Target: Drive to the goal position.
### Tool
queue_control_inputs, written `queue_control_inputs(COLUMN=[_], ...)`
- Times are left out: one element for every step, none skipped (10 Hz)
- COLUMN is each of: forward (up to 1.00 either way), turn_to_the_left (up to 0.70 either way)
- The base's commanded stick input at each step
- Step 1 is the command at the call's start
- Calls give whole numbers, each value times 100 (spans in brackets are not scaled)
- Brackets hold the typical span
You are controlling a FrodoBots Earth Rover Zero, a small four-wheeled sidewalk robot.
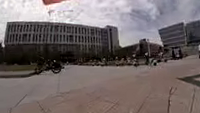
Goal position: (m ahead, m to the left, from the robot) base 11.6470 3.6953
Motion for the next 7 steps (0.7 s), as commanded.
queue_control_inputs(forward=[70,70,70,70,70,70,70], turn_to_the_left=[0,0,0,0,0,0,0])
